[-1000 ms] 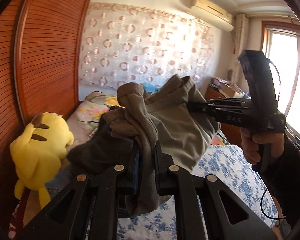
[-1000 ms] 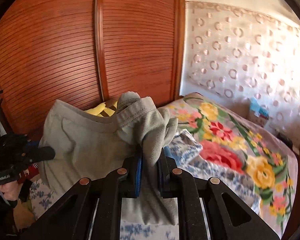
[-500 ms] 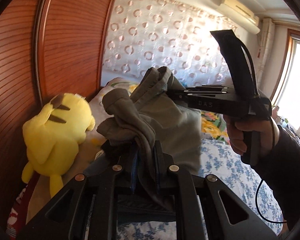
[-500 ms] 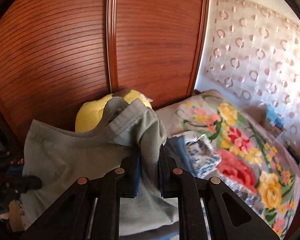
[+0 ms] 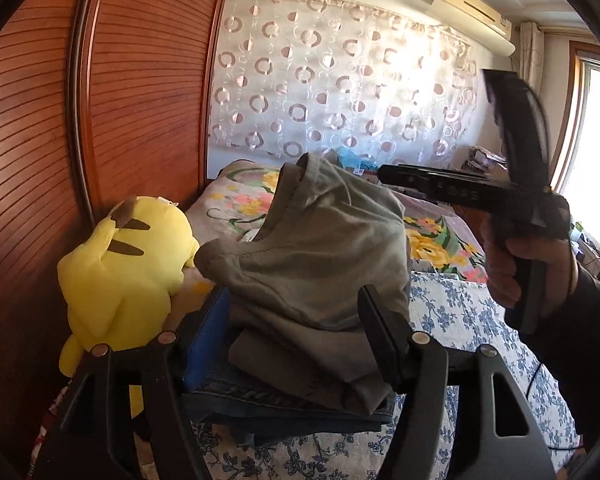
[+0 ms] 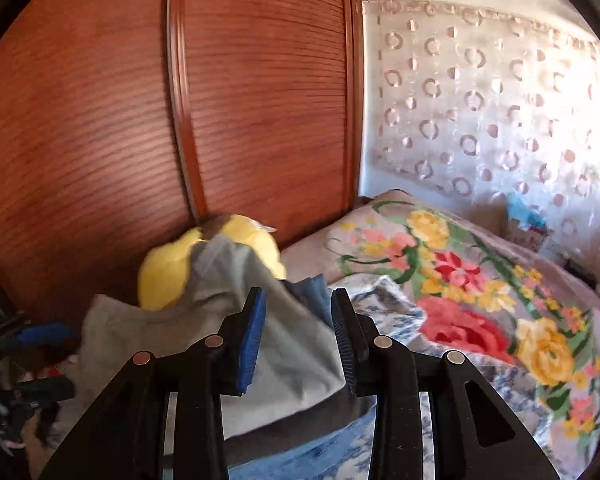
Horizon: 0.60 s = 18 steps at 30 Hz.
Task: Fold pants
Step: 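Open both grippers to release the pants on the jeans stack and withdraw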
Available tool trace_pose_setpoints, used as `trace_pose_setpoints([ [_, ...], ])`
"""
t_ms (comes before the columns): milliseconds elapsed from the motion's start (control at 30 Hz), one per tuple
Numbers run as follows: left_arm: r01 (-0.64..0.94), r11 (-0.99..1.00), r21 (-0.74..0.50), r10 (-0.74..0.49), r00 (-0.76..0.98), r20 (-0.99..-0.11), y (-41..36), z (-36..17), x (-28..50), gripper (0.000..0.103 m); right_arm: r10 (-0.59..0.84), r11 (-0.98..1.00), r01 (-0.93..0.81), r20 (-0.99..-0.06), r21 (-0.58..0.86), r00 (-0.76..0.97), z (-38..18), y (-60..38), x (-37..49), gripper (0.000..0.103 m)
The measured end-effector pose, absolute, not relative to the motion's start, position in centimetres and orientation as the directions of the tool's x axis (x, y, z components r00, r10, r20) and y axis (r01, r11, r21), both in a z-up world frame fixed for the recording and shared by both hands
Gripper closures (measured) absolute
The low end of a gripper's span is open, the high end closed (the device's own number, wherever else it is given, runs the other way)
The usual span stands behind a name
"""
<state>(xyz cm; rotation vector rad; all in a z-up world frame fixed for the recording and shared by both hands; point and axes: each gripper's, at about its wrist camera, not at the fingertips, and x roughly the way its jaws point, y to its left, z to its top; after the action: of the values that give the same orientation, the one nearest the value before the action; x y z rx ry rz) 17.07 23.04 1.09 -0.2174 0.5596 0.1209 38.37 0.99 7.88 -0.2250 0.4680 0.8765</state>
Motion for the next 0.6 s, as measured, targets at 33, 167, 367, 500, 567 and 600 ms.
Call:
trace_pose_setpoints([
  [33,-0.165,0.972,-0.168,0.049,0.840,-0.540,22.8,1.1,17.1,0.036,0.694,0.614,-0.789,-0.482,0.007,0.536,7.8,0.7,37.8,0.068],
  [167,-0.146,0.975,-0.165,0.031,0.832,-0.554,22.1,0.7,17.4,0.036,0.688,0.618,-0.786,-0.483,-0.003,0.543,7.1,0.4,36.2,0.068],
  [367,-0.098,0.986,-0.137,0.004,0.826,-0.564,20.5,0.5,17.7,0.020,0.678,0.638,-0.770,-0.492,0.024,0.547,6.5,-1.5,35.0,0.068],
  [500,-0.073,0.989,-0.130,-0.013,0.828,-0.560,19.2,0.7,17.4,0.009,0.664,0.658,-0.752,-0.492,0.029,0.563,6.5,-3.0,33.7,0.068],
  [567,-0.064,0.990,-0.124,-0.017,0.827,-0.562,18.6,0.8,17.3,0.005,0.656,0.673,-0.739,-0.492,0.036,0.573,6.3,-3.7,33.3,0.068],
  [600,-0.062,0.991,-0.122,-0.018,0.828,-0.560,18.4,0.8,17.2,0.004,0.650,0.680,-0.732,-0.490,0.036,0.580,6.3,-4.0,33.0,0.068],
])
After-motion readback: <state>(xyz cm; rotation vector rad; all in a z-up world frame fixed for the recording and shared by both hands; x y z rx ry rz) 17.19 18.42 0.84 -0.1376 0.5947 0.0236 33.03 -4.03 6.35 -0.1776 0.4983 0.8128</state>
